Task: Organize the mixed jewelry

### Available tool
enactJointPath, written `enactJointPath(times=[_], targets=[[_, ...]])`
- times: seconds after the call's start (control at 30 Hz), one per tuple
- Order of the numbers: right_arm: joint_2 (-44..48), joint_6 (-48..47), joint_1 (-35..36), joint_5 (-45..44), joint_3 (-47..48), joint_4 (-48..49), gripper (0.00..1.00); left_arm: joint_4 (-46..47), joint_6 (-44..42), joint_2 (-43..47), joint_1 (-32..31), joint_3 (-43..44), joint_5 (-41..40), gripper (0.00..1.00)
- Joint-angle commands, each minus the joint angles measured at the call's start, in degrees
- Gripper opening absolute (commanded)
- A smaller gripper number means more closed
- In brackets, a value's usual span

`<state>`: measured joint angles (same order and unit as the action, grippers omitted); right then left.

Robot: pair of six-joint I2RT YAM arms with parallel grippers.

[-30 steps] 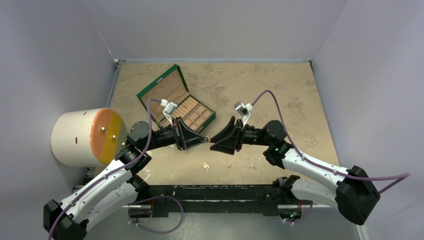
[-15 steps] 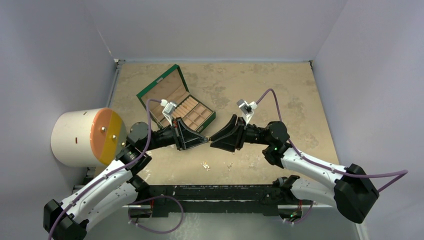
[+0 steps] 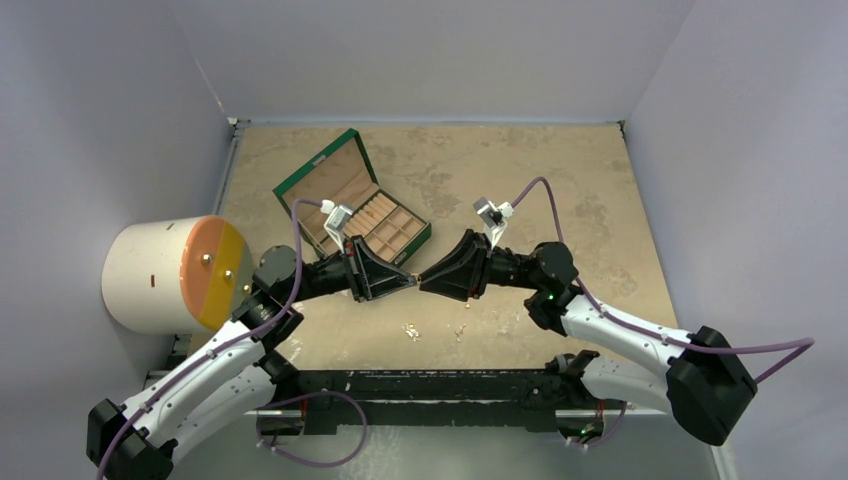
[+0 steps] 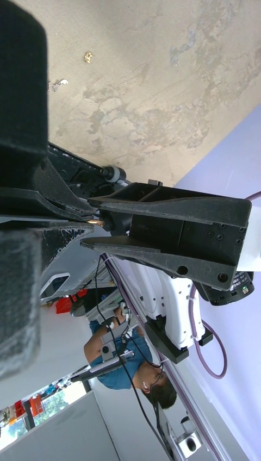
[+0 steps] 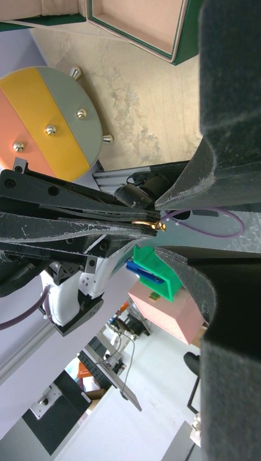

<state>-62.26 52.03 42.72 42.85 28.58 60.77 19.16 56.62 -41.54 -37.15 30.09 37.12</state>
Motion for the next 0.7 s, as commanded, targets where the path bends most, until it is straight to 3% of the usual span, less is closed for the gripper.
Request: enactJointPath(times=[0.0,0.47,0.67], targets=[[0.3,-0.4,-0.2,-1.3,1.1,3.4,0.32,3.8,0.8,0.5,0.2,-0.6,0.2,0.00],[-0.6,-0.4,-0.2,-1.6,1.8,4.3,0.27,3.6,0.6,-0.1,0.3,-0.8,0.2,0.00],[-1.3,-0.3,-0.2,-1.0,1.8,5.0,0.16,3.7,0.3,0.2,0.3,-0.7,-0.3,0.00]])
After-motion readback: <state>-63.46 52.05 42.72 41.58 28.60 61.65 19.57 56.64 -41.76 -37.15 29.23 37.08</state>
